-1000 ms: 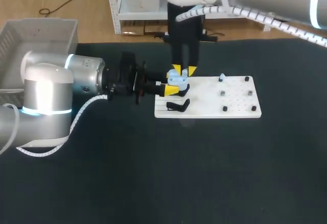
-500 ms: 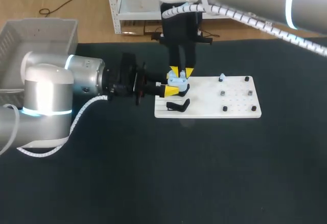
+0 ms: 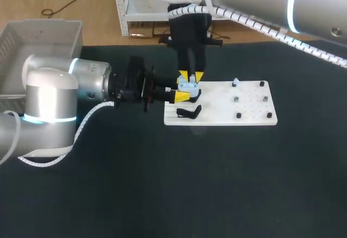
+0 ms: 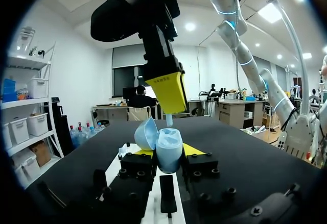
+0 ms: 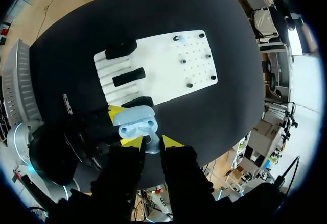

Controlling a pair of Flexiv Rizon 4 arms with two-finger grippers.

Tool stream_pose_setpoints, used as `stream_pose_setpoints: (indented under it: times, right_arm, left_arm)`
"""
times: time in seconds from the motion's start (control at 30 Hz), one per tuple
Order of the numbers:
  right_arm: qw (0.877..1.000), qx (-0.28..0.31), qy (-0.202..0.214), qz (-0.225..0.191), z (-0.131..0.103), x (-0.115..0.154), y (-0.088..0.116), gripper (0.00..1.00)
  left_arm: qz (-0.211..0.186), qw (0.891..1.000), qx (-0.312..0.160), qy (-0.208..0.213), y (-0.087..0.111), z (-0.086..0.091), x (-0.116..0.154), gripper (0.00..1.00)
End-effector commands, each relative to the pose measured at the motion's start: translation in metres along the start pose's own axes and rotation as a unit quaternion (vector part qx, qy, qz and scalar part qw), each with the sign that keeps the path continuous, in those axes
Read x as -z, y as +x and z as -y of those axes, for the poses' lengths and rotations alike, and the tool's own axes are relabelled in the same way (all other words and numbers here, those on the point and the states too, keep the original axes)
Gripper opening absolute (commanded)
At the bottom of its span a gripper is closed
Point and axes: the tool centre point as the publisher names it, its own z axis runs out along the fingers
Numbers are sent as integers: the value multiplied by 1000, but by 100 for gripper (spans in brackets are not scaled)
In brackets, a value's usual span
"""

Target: Pick up each earbud case from the left stands, insert the matching earbuds, close the lid, and place the case in the box.

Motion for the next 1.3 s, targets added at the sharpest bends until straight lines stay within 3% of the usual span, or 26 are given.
stream_pose_setpoints:
  times: [0.03,1.2,1.3]
  right_arm:
    - [1000,0,3,-1,-2,-1,-2,0]
    - [1000,-13,12,-15,-3,-14,-11,0]
    - [1000,-14,12,-17,-4,-15,-11,22]
  left_arm:
    - [-1,1000,0,-1,0,1,0,0]
    - [-1,1000,0,-1,0,1,0,0]
    - [-1,1000,0,-1,0,1,0,0]
